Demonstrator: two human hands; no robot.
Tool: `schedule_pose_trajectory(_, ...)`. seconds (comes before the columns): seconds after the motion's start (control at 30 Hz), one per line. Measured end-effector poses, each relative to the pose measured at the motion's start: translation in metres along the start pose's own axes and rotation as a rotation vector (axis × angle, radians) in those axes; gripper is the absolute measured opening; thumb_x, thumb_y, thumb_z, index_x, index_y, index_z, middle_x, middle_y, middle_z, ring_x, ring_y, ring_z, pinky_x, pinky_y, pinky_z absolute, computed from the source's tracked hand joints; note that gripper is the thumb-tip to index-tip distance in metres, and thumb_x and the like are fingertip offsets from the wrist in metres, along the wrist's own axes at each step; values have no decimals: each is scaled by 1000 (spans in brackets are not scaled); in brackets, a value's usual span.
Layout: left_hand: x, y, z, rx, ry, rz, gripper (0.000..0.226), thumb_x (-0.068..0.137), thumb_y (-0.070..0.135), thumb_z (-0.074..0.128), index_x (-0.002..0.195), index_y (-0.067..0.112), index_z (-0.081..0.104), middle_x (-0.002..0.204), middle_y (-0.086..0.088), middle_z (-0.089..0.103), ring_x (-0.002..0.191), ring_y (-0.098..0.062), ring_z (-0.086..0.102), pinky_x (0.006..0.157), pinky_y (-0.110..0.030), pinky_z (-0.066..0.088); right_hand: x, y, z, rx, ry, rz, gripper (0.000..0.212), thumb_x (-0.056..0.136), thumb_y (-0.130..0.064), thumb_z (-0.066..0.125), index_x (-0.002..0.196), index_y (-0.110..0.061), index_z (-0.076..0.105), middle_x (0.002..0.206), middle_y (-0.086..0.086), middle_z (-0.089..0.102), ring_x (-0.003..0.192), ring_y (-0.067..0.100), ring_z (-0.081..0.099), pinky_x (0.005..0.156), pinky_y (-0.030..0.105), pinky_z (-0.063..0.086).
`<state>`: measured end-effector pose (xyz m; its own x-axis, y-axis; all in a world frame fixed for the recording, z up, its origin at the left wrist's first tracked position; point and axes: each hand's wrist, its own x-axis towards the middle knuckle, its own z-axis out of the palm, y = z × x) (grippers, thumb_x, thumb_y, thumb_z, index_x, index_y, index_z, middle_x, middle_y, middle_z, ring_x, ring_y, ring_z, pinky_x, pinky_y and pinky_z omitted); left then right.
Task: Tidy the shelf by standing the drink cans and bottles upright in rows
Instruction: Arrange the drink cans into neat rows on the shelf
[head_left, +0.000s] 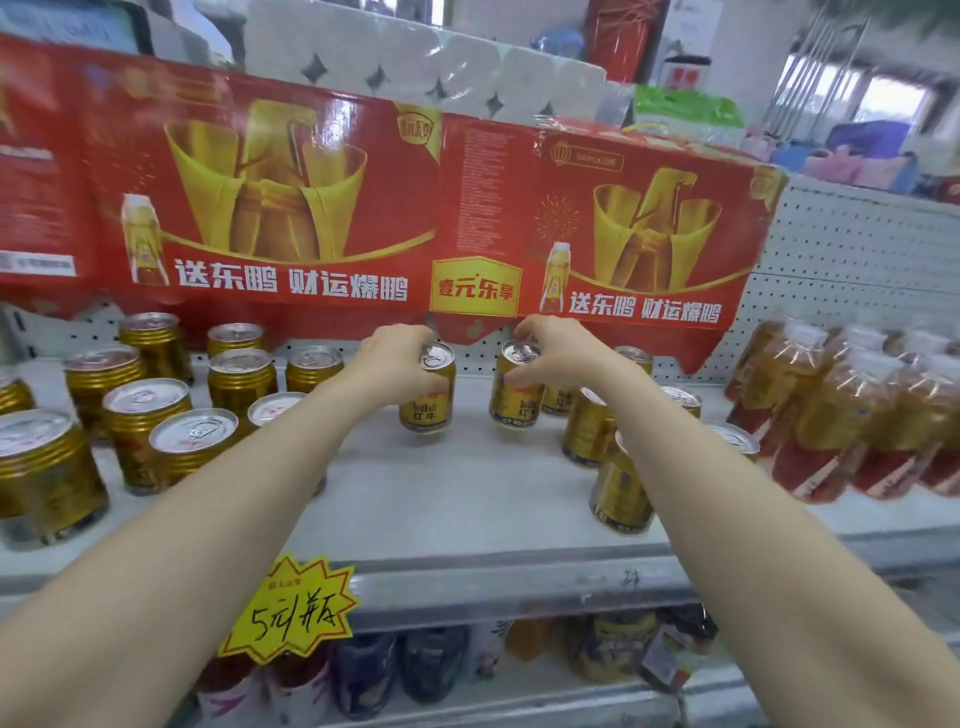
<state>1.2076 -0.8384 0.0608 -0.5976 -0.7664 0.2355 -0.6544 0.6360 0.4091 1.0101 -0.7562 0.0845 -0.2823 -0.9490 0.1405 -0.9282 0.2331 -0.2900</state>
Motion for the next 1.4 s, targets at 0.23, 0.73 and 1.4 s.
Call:
schedule_pose_trajectory(0.23, 55, -16, 15, -41, -7, -97, 57, 86, 30, 71, 137, 14, 52, 136, -10, 57, 122, -31, 53, 96, -41, 48, 67, 16, 16, -46, -133, 14, 57, 80, -32, 78, 129, -15, 55, 121, 4, 61, 102, 21, 59, 80, 29, 52)
schedule_pose_trajectory(0.73, 81, -33, 31, 73, -97, -100, 60, 93, 19, 64, 147, 11, 40, 147, -13, 43, 133, -32, 43, 105, -40, 41, 93, 23, 32, -1, -133, -46, 63, 81, -38, 78, 136, -17, 54, 127, 4, 62, 108, 22, 60, 82, 30, 53)
schedule_pose_trajectory(1.4, 44, -44, 4, 300, -5, -19, 48, 93, 27, 64, 137, 15, 53, 140, -7, 51, 124, -31, 50, 98, -43, 44, 78, 0, 34, -357, -132, -166, 54, 100, -32, 48, 149, -13, 37, 140, 14, 48, 121, 35, 52, 95, 42, 48)
